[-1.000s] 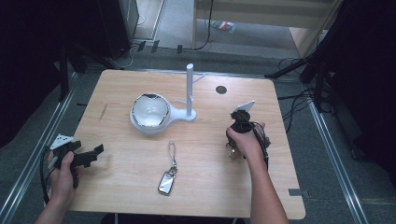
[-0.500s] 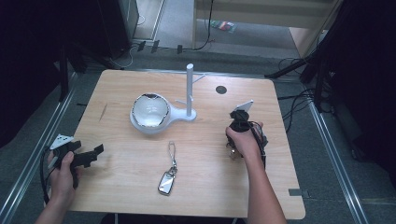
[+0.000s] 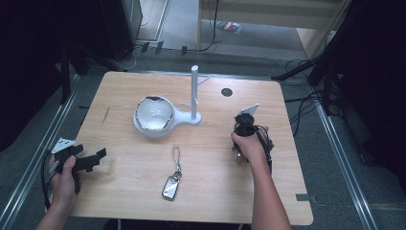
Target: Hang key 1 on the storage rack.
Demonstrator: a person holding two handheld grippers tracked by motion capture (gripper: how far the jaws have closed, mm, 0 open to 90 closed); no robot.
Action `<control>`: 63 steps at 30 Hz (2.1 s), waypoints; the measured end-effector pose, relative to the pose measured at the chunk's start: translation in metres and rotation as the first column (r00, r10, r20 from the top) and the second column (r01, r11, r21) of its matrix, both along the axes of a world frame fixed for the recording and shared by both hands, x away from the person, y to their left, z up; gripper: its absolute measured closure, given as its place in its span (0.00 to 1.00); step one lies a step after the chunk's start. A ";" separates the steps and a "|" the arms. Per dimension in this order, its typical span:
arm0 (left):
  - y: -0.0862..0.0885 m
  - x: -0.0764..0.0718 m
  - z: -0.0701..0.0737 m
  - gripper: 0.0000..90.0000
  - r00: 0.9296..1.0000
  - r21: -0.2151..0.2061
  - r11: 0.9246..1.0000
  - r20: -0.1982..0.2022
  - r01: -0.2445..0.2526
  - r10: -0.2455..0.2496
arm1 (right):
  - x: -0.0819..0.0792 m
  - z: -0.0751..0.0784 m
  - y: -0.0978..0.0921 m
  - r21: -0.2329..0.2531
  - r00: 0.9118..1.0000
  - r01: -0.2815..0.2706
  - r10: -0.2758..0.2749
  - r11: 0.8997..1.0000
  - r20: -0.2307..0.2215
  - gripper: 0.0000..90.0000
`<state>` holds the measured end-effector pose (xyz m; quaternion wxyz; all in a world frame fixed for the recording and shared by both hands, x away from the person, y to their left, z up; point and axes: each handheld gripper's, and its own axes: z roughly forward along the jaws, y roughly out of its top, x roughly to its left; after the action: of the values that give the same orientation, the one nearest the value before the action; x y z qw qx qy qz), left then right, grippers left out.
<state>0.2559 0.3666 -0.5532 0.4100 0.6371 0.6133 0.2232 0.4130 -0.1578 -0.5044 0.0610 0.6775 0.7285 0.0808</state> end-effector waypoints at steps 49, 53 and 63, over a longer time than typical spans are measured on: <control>-0.001 0.000 0.000 0.01 1.000 0.006 1.000 0.001 -0.001 0.001 | -0.055 0.081 0.000 0.182 0.799 -0.205 0.057 0.962 0.599 0.79; -0.001 0.000 0.000 0.01 1.000 0.005 1.000 0.001 -0.002 0.002 | -0.056 0.086 0.005 0.171 0.757 -0.239 0.074 0.956 0.649 0.79; -0.001 0.000 0.000 0.01 1.000 0.004 1.000 0.002 -0.002 0.002 | -0.053 0.091 0.017 0.152 0.693 -0.311 0.114 0.938 0.712 0.79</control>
<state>0.2556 0.3660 -0.5531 0.4090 0.6371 0.6131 0.2256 0.3601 -0.1403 -0.4131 0.2299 0.5097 0.7090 0.4298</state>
